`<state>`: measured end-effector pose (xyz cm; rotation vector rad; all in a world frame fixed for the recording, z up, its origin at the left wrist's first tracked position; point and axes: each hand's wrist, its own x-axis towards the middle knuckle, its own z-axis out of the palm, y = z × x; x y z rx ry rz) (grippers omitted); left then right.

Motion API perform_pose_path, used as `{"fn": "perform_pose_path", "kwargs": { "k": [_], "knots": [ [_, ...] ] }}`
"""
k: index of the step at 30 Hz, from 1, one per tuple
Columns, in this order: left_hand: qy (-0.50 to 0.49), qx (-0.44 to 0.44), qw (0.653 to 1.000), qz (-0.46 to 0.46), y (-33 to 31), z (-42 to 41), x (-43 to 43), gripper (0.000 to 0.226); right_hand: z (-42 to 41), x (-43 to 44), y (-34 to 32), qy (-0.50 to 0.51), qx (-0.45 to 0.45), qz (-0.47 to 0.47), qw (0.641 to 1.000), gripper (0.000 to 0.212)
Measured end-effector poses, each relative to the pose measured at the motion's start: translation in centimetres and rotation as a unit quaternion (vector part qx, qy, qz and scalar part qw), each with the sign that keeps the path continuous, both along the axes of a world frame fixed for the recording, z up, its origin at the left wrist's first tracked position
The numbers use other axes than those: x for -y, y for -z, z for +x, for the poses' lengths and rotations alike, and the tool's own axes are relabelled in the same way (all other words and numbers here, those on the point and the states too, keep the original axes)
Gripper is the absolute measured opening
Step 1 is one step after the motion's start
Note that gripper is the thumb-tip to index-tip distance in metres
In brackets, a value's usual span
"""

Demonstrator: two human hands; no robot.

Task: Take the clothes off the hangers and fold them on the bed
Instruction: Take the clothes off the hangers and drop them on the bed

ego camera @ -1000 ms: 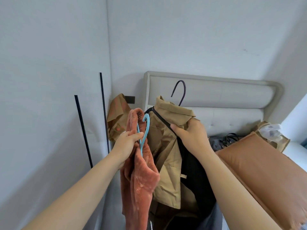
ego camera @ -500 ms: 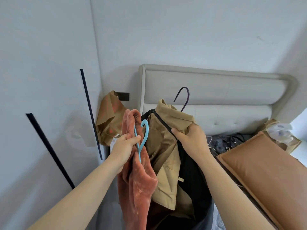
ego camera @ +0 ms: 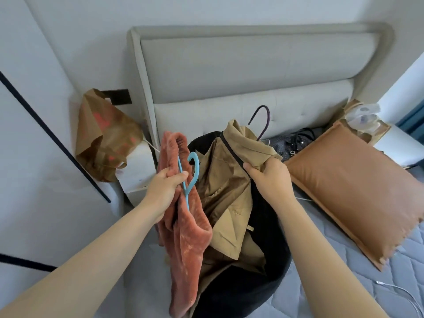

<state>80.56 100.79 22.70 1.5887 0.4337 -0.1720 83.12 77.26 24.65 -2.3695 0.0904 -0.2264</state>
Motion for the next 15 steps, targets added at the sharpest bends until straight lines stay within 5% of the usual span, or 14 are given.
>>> {"fn": "perform_pose_path", "kwargs": {
  "k": [4,8,15],
  "knots": [
    [0.021,0.001,1.0,0.005,1.8,0.4,2.7,0.01,-1.3,3.9,3.5,0.036,-0.094,-0.07,0.992,0.031],
    [0.033,0.009,0.999,0.002,3.1,-0.6,3.4,0.008,-3.3,5.5,7.0,0.032,-0.185,-0.091,0.978,0.016],
    [0.01,0.001,1.0,0.009,3.3,-3.1,1.1,0.01,-4.0,2.9,7.4,0.015,-0.142,0.001,0.99,0.032]
  ]
}}
